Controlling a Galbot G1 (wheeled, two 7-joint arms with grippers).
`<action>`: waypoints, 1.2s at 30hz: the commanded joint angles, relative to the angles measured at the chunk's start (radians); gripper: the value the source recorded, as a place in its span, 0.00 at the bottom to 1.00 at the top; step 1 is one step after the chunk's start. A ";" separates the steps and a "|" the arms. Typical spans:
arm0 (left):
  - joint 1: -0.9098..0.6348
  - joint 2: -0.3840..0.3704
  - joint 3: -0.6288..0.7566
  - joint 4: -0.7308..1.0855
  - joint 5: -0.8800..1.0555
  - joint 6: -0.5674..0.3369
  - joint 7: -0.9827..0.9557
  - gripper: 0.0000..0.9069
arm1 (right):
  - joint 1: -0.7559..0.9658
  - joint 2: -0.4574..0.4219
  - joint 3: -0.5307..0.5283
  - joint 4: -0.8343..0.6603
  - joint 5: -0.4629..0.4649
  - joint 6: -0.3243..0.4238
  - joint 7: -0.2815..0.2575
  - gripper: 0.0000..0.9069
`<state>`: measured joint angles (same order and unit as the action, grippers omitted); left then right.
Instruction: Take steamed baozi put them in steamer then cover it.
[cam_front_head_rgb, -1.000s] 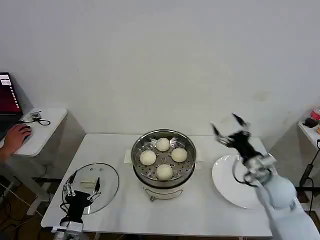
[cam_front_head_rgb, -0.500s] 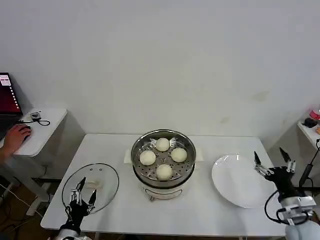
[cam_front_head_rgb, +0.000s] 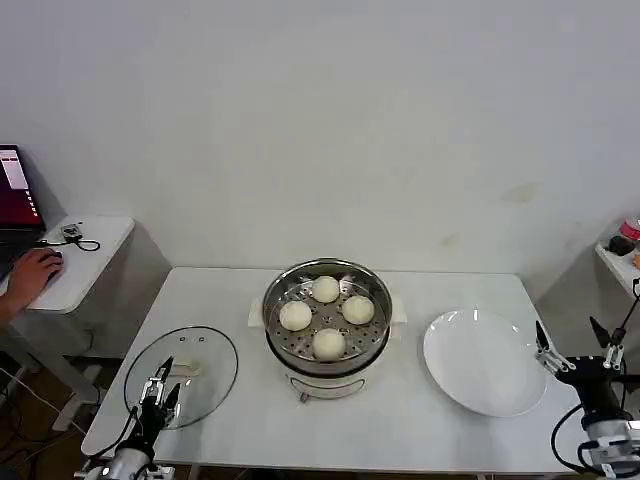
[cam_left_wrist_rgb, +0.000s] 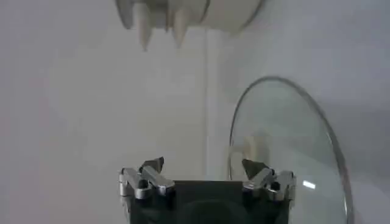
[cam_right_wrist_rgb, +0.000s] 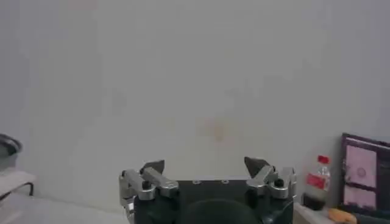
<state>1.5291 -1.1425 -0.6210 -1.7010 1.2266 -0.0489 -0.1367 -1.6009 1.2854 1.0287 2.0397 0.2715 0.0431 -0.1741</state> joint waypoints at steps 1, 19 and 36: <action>-0.128 0.028 0.020 0.087 0.067 0.003 0.010 1.00 | -0.036 0.032 0.024 0.015 0.001 0.007 -0.004 1.00; -0.256 0.050 0.064 0.217 0.046 0.009 0.039 1.00 | -0.050 0.051 0.033 0.027 -0.009 0.006 -0.009 1.00; -0.288 0.017 0.076 0.263 0.031 -0.008 0.003 0.00 | -0.061 0.061 0.026 0.037 -0.012 0.010 -0.010 1.00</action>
<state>1.2580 -1.1198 -0.5460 -1.4597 1.2570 -0.0513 -0.1168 -1.6596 1.3436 1.0552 2.0707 0.2565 0.0541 -0.1839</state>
